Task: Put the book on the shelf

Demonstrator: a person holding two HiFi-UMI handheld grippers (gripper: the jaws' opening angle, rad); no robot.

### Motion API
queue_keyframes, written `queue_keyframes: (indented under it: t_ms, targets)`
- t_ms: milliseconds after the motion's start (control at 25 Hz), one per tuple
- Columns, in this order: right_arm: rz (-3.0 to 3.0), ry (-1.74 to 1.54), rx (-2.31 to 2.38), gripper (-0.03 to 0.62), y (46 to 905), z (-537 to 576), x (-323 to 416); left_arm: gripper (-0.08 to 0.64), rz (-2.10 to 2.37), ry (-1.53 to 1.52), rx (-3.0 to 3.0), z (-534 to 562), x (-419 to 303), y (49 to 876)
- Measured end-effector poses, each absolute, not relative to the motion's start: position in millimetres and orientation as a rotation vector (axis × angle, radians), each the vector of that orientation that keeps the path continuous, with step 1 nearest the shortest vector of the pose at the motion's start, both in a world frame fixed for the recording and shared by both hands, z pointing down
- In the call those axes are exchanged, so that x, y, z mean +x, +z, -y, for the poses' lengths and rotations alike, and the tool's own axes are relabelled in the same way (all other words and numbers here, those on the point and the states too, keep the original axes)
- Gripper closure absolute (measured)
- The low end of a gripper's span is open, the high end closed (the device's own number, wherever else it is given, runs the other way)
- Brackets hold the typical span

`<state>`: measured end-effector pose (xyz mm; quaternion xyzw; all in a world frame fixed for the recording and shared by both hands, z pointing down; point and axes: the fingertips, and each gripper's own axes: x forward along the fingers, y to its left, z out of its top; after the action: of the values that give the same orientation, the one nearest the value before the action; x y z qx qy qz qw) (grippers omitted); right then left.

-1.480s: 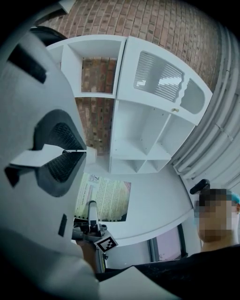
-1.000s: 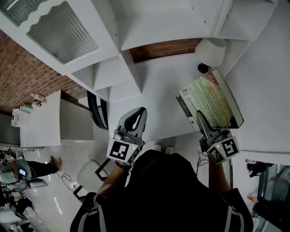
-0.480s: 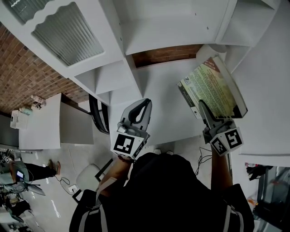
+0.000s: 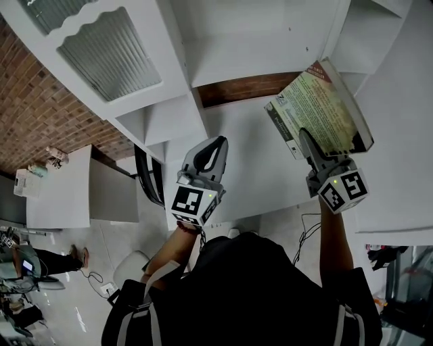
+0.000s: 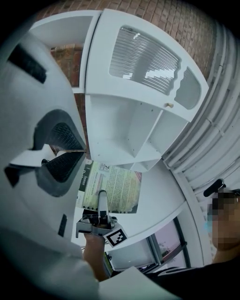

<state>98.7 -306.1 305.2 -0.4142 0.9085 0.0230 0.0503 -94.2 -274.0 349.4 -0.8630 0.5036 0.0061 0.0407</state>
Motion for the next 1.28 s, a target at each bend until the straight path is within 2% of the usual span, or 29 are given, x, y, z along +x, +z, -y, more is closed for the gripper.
queue_keyframes:
  t_ms: [1280]
  targets:
    - [-2.771,0.16,-1.344,0.426,216.9,440.4,80.6,0.532,-1.472,0.044,-2.514,340.3,-90.7,286.2]
